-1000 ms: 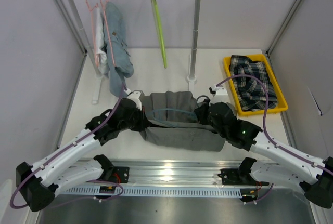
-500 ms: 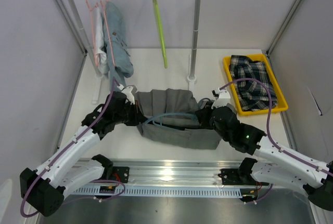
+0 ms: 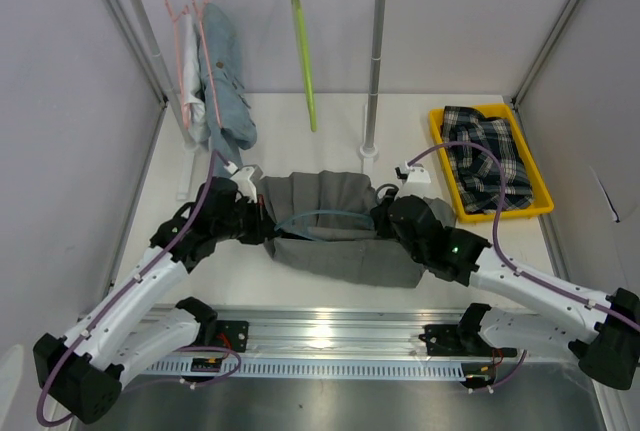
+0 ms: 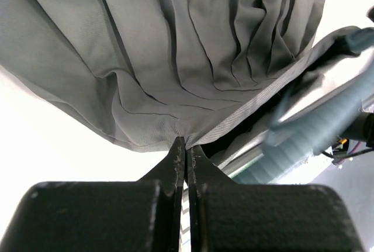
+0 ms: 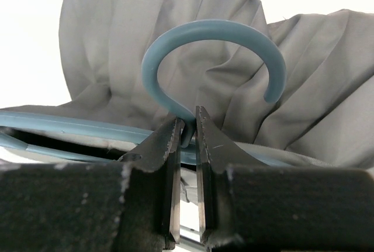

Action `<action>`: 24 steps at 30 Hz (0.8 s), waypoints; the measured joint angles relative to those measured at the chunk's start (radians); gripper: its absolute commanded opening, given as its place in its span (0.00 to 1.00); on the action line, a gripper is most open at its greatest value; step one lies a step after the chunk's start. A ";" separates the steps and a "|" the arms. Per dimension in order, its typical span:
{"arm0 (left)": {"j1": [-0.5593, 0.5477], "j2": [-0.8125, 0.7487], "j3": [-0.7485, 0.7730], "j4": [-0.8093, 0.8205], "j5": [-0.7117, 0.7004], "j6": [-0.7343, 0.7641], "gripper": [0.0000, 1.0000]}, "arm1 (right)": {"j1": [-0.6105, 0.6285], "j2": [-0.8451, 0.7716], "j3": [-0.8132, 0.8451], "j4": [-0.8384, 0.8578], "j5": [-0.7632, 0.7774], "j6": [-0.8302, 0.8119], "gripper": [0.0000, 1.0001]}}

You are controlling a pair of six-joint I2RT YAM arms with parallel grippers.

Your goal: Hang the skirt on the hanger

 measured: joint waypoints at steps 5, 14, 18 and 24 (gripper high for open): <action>0.000 -0.001 0.019 -0.022 0.014 0.017 0.00 | 0.002 0.017 0.000 0.010 0.030 0.006 0.00; 0.000 0.004 0.057 -0.071 0.002 0.043 0.00 | 0.013 0.011 -0.015 0.032 0.063 0.013 0.00; 0.000 0.018 0.090 -0.100 -0.020 0.055 0.00 | 0.035 0.010 -0.025 0.042 0.091 0.021 0.00; 0.000 0.062 0.125 -0.118 -0.045 0.068 0.00 | 0.064 -0.002 -0.043 0.061 0.123 0.027 0.00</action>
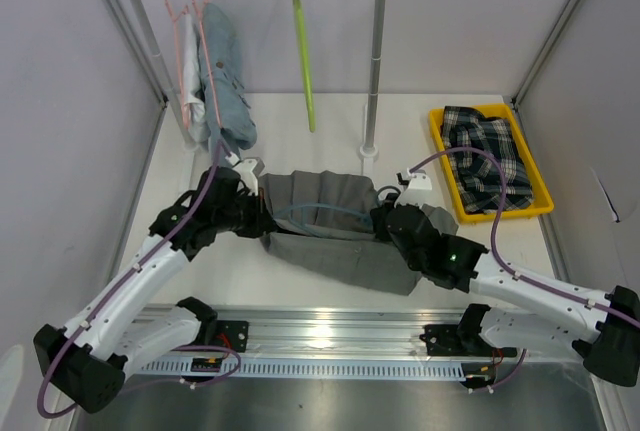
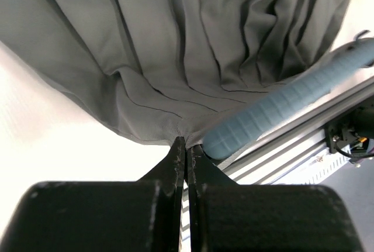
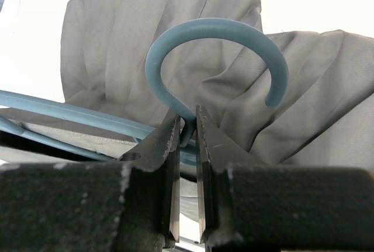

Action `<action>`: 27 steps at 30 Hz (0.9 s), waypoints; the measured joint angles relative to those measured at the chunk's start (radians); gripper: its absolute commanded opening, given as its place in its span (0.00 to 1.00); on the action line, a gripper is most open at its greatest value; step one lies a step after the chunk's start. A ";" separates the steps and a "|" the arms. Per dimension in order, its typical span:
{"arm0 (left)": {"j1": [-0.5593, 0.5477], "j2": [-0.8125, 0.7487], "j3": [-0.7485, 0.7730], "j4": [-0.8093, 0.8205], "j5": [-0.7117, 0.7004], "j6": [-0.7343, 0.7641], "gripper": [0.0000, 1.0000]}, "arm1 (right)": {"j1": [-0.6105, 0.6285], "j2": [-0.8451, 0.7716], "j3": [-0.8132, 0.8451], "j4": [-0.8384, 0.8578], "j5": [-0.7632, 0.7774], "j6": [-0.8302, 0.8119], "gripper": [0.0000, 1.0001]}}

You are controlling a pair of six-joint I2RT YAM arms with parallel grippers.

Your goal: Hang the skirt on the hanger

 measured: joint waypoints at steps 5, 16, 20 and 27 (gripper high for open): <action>0.000 0.034 0.000 -0.003 -0.005 0.000 0.00 | 0.003 -0.009 -0.013 0.004 0.011 0.000 0.00; 0.001 0.094 0.050 -0.007 -0.017 0.026 0.00 | 0.018 -0.029 -0.036 0.014 0.033 0.002 0.00; 0.001 0.126 0.077 -0.020 -0.029 0.053 0.00 | 0.026 -0.029 -0.036 0.015 0.043 0.004 0.00; 0.001 0.164 0.107 -0.048 -0.077 0.095 0.00 | 0.045 -0.015 -0.036 0.019 0.061 0.022 0.00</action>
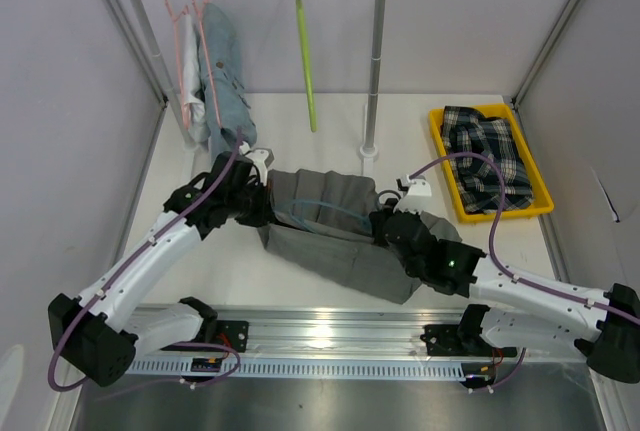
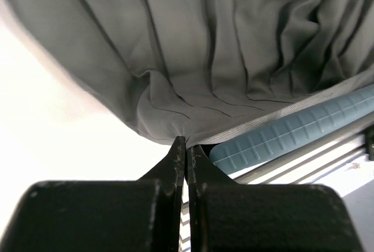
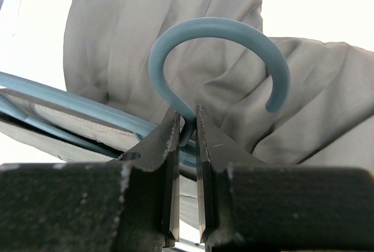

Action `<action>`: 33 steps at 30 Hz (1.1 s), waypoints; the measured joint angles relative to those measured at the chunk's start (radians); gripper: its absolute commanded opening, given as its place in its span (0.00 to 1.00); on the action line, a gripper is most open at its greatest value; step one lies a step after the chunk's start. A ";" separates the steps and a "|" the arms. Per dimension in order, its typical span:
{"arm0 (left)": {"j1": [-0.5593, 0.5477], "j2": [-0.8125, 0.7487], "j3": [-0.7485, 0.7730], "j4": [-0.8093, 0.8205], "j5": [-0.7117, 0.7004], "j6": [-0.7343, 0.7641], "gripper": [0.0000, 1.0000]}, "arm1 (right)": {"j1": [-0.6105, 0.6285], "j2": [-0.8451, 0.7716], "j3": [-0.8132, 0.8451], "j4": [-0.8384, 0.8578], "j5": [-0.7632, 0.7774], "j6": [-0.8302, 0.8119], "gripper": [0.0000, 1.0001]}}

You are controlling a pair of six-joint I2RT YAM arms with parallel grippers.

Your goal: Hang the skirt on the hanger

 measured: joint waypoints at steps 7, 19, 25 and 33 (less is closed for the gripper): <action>-0.002 0.018 0.025 -0.037 -0.079 0.046 0.00 | 0.019 0.013 0.000 0.009 0.026 0.021 0.00; -0.048 0.058 0.040 -0.056 -0.183 0.060 0.00 | 0.058 0.053 0.009 0.018 0.034 0.023 0.00; -0.023 0.095 0.033 -0.026 -0.172 0.050 0.00 | 0.080 0.042 0.009 0.011 0.036 0.023 0.00; -0.006 0.098 0.033 -0.023 -0.155 0.051 0.00 | 0.092 0.095 0.022 0.013 0.050 0.023 0.00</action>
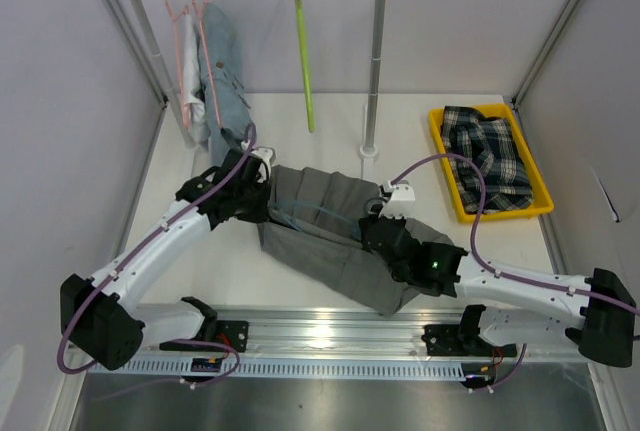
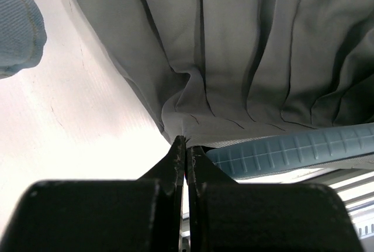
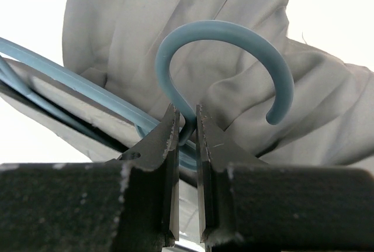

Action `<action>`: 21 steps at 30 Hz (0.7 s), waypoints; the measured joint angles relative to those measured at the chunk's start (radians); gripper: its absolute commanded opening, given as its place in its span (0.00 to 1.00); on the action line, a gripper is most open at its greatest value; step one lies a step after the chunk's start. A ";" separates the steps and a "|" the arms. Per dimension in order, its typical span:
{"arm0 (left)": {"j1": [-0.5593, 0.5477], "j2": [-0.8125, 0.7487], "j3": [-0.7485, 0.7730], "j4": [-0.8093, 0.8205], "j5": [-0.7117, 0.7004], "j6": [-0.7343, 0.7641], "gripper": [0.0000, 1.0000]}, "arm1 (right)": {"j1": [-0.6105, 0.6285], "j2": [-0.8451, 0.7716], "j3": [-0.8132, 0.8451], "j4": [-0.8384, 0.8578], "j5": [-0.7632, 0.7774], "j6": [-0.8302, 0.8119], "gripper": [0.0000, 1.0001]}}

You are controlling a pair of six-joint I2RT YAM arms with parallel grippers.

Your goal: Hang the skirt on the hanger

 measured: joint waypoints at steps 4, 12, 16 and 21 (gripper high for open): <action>0.005 0.011 0.000 -0.010 -0.009 0.003 0.00 | 0.015 0.043 0.018 -0.005 0.031 0.000 0.00; 0.011 0.024 0.000 -0.027 -0.060 0.011 0.00 | 0.055 0.128 0.066 -0.021 0.098 0.000 0.00; 0.011 0.045 0.003 -0.035 -0.074 0.019 0.00 | 0.064 0.139 0.069 -0.013 0.101 -0.005 0.00; -0.001 0.079 0.008 -0.038 -0.113 0.025 0.00 | 0.087 0.136 0.068 0.003 0.102 -0.052 0.00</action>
